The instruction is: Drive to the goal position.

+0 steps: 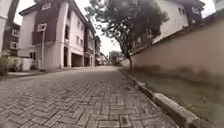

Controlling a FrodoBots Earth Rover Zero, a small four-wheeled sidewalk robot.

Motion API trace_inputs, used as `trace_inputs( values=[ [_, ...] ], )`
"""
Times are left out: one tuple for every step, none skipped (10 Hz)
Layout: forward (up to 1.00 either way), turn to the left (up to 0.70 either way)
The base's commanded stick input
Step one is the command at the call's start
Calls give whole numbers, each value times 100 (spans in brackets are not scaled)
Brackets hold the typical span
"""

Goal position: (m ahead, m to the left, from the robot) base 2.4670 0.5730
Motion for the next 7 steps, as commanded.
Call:
trace_inputs(
  values=[
    [70,0],
    [70,0],
    [70,0],
    [70,0],
    [70,0],
    [70,0],
    [70,0]
  ],
)
